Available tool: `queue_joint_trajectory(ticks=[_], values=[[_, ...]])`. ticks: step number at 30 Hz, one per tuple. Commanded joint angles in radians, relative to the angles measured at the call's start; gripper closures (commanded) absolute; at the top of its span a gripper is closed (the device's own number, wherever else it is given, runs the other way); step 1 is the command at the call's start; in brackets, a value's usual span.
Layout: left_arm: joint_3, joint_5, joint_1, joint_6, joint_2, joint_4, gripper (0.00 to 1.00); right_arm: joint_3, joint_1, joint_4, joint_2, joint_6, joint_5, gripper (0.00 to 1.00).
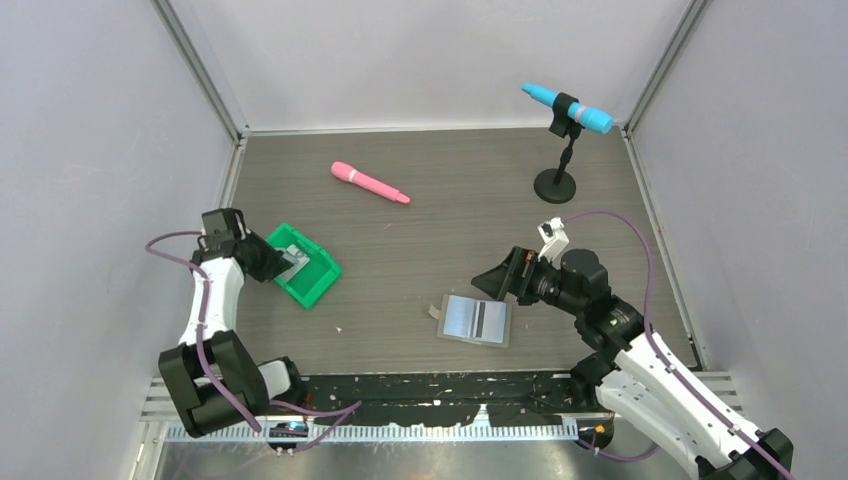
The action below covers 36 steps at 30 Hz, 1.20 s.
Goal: Take the credit cards out of the card holder
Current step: Place the credit card in the storage box.
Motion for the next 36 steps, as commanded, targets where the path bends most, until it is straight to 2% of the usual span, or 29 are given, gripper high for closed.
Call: queue_joint_trajectory(ticks=[1,9,13,36], values=[[0.056,0.002,0.009,0.012,0.04,0.045,0.96,0.064,-0.003,0.008,0.016,-0.034,0.02,0.0],[0.08,-0.022,0.009,0.011,0.098,0.041,0.92,0.088,-0.003,0.008,0.046,-0.051,0.02,0.01],[0.1,-0.043,0.009,0.02,0.117,0.029,0.85,0.095,-0.003,0.008,0.038,-0.063,0.02,0.0],[0.158,-0.154,0.009,0.038,0.111,-0.037,0.67,0.124,-0.005,-0.105,0.032,-0.113,0.052,0.0]])
